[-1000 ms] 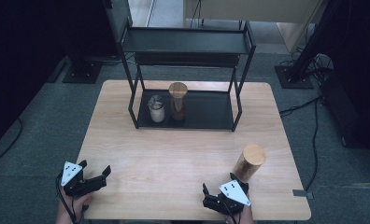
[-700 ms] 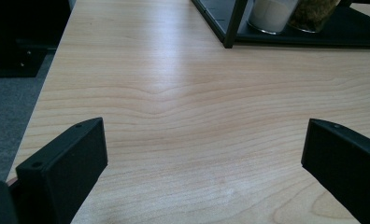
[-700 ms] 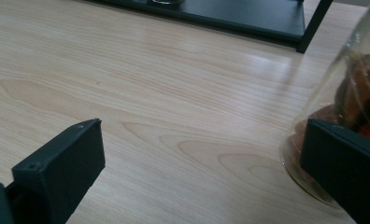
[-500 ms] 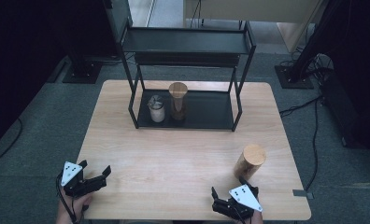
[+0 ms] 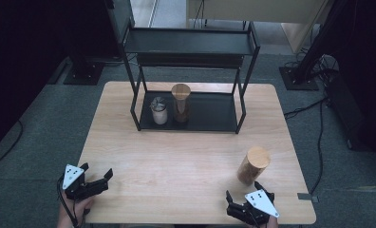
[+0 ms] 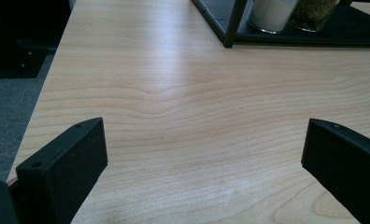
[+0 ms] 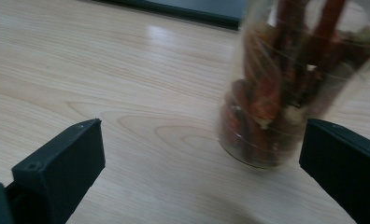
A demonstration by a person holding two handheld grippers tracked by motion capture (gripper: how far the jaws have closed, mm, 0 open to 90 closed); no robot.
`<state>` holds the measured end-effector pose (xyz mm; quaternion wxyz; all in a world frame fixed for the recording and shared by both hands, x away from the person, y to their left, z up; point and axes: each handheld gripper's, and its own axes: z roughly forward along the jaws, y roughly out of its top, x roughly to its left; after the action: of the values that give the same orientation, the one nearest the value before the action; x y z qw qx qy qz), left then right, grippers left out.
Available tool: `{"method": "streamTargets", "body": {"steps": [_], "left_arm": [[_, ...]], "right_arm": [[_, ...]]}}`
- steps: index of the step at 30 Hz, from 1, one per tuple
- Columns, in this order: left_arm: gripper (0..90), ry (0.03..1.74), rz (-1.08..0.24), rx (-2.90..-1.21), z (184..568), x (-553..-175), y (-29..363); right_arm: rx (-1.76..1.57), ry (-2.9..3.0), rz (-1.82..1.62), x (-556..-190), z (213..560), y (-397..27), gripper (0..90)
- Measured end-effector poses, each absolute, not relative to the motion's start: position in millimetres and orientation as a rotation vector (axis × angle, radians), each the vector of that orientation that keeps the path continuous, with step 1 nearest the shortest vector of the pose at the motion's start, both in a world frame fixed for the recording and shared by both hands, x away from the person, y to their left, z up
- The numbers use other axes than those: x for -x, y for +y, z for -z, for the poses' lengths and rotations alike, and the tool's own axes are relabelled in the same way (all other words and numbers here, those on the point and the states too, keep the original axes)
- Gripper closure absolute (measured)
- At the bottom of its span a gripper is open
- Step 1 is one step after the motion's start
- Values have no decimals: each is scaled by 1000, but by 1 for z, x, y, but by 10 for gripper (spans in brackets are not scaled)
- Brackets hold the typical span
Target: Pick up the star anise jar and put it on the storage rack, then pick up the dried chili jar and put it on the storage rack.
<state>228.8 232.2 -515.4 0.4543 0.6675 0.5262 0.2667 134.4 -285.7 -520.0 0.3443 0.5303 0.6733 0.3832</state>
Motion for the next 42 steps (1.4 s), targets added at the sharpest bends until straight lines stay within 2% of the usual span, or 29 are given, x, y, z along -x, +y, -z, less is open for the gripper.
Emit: {"method": "streamTargets", "body": {"steps": [16,42], "left_arm": [[5,1299,-657,-1644,516,-228,232],[5,1302,-659,-1646,515,-228,232]], "right_arm": [[-1413,1705,-934,-141,519,-319,1],[-1432,1768,-921,-165,519,-322,9]]}}
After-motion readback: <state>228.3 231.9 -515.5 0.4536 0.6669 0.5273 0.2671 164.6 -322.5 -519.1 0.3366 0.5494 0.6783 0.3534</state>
